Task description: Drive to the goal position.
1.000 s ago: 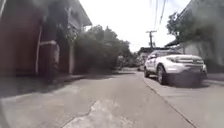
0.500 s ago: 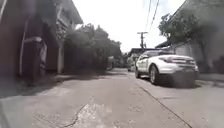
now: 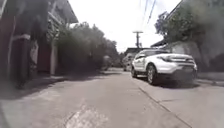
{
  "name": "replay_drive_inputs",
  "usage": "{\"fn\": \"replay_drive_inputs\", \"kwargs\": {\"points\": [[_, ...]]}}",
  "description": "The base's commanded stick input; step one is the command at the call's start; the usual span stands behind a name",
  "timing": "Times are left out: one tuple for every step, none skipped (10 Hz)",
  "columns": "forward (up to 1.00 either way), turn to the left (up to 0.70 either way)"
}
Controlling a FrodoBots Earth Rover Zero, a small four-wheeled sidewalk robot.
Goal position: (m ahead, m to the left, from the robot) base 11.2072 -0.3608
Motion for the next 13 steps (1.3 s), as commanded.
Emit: {"fn": "replay_drive_inputs", "kwargs": {"points": [[0.5, 0.0], [0.5, 0.0], [0.5, 0.0], [0.5, 0.0], [0.5, 0.0], [0.5, 0.0], [0.5, 0.0], [0.5, 0.0], [0.5, 0.0], [0.5, 0.0], [0.5, 0.0], [0.5, 0.0], [0.5, 0.0]]}}
